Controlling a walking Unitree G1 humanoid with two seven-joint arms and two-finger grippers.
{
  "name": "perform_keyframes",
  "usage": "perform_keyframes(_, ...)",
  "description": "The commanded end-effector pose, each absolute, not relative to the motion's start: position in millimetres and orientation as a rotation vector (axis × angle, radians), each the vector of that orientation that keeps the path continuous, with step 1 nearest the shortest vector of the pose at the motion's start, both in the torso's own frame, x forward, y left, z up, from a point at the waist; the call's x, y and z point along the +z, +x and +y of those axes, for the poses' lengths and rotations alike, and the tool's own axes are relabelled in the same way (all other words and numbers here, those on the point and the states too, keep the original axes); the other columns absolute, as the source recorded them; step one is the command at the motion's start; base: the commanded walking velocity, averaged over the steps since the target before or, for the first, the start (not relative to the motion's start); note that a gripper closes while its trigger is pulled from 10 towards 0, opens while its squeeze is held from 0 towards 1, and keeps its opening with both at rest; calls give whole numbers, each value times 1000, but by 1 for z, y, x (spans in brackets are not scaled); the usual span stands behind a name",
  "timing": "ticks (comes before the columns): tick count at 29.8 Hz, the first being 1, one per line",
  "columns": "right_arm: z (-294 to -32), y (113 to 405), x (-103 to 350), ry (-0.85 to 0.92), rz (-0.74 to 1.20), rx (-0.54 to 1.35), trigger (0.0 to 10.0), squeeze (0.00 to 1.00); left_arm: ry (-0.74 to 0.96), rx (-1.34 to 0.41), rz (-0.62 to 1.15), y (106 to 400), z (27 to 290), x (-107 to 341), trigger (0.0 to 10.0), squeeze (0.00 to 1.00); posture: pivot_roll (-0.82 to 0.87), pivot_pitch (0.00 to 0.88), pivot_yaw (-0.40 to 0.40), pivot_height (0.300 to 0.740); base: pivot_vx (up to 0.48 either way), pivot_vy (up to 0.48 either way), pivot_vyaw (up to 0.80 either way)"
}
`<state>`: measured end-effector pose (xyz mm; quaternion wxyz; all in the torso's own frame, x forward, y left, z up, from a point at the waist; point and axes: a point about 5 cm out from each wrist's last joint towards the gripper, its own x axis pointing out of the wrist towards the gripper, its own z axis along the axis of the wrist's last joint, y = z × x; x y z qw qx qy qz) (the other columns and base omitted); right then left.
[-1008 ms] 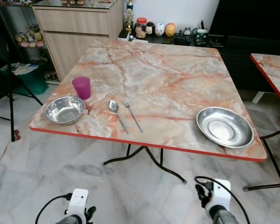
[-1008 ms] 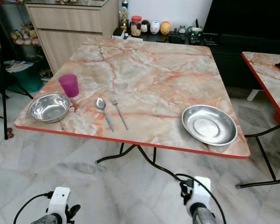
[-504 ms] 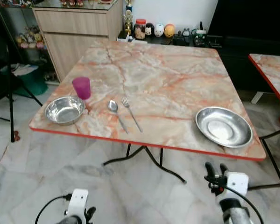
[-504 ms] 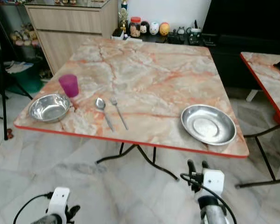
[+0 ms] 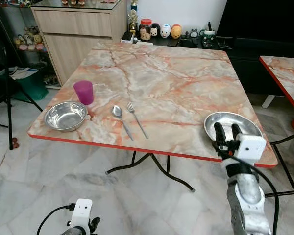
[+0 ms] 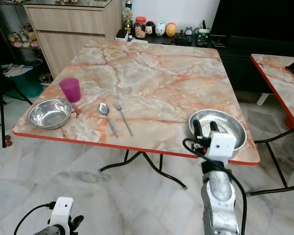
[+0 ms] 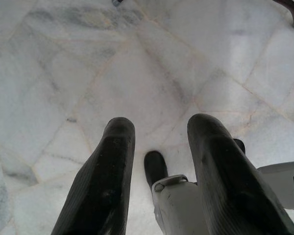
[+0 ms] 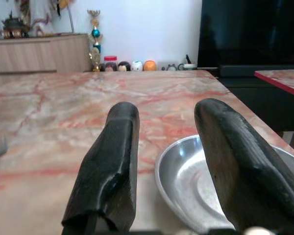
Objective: Setting the table
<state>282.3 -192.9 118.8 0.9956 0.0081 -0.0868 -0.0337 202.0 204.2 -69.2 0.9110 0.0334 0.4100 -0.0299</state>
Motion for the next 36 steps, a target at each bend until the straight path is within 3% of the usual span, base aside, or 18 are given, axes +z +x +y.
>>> perform_keyframes(1,-194,284,124,17,-170,-80,10000,0,69,-63,863,197,203,-72,10000,0,20,0,-61,736,0,0,0)
perform_keyframes(13,-199,294,130,35,-141,-114,10000,0,78,-68,864,196,203,-73,10000,0,16,0,-54,736,0,0,-573)
perform_keyframes(19,-195,299,134,49,-153,-102,10000,0,85,-72,858,198,203,-72,10000,0,16,0,-54,736,0,0,0)
perform_keyframes(36,-196,304,138,60,-158,-103,10000,0,90,-72,853,198,203,-71,10000,0,20,0,-59,736,0,-279,0)
